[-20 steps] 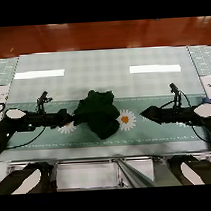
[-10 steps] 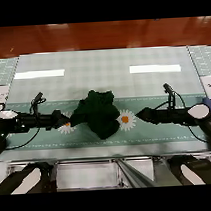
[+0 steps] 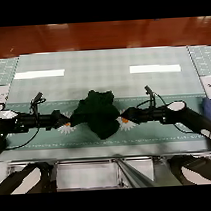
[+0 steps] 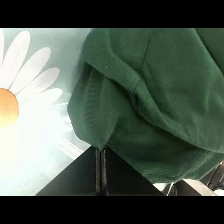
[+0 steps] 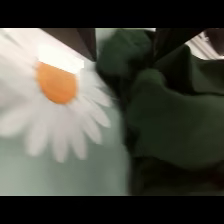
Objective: Fold the shirts.
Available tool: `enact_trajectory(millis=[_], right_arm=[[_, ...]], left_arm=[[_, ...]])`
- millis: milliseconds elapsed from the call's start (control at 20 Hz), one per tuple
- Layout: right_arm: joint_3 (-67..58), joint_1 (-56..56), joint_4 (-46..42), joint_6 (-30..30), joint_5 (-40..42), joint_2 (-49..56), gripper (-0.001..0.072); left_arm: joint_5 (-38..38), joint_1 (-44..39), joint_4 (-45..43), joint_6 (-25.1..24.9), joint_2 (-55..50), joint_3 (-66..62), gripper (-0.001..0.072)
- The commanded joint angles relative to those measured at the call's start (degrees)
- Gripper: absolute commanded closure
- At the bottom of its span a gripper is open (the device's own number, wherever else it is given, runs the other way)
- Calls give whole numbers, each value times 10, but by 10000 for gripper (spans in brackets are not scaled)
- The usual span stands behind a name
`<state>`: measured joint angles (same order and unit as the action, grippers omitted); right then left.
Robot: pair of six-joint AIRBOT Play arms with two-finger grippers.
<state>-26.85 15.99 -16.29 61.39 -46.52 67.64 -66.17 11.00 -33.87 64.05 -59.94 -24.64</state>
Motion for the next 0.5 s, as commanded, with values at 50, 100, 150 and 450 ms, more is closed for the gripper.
enact_trajectory(millis=[50, 100, 150, 450], right_arm=[[-58, 51, 94, -69, 3, 99, 306], [-72, 59, 101, -75, 3, 112, 306], [-85, 65, 103, -75, 3, 122, 308], [-144, 63, 76, -101, -59, 130, 691]], left_arm=[[0, 0, 0, 0, 0, 0, 688], [1, 0, 0, 0, 0, 0, 688], [1, 0, 0, 0, 0, 0, 688], [-5, 11, 0, -14, 0, -11, 688]])
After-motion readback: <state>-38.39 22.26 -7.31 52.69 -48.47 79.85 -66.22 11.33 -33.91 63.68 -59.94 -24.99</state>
